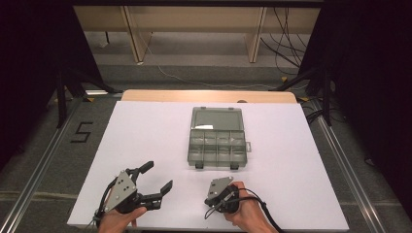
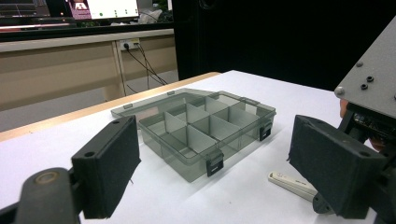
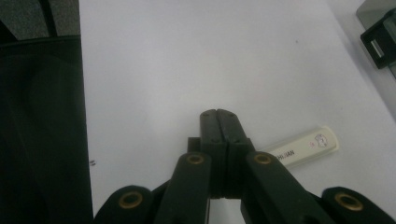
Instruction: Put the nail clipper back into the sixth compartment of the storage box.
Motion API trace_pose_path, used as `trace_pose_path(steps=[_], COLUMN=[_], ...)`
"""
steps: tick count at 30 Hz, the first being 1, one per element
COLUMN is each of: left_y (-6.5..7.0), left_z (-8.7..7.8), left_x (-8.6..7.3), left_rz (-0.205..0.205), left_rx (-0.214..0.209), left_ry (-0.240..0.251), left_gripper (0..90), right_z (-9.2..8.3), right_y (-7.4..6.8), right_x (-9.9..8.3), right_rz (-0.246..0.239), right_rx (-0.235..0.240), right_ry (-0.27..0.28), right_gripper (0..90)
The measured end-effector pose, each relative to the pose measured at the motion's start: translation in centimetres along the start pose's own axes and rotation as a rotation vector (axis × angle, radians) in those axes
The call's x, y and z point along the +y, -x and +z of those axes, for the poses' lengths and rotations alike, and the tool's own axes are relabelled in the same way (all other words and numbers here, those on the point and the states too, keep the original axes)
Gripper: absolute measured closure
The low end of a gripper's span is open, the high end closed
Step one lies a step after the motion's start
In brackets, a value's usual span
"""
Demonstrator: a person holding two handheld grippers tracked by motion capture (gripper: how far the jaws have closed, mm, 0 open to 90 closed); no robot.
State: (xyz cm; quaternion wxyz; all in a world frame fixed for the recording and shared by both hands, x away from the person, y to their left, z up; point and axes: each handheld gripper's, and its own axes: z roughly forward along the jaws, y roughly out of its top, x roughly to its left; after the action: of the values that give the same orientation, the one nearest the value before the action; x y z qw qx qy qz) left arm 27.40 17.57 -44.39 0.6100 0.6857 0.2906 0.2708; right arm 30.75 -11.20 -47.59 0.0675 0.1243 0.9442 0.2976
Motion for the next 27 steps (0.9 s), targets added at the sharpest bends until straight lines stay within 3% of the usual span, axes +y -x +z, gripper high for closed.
trace_pose_path(steps=[10, 27], left_y=[0.0, 0.0], left_z=[0.0, -0.1], left_x=[0.0, 0.1], left_rz=[0.000, -0.003], left_rx=[-0.006, -0.002], left_ry=[0.012, 0.004], left_gripper=[15.8, 15.8], right_z=[-0.7, -2.5], right_y=[0.4, 2.8], right_x=[-0.6, -2.7], right_rz=[-0.025, 0.047], right_rx=[-0.019, -0.065], right_ry=[-0.056, -0.061], right_gripper=[90.0, 90.0])
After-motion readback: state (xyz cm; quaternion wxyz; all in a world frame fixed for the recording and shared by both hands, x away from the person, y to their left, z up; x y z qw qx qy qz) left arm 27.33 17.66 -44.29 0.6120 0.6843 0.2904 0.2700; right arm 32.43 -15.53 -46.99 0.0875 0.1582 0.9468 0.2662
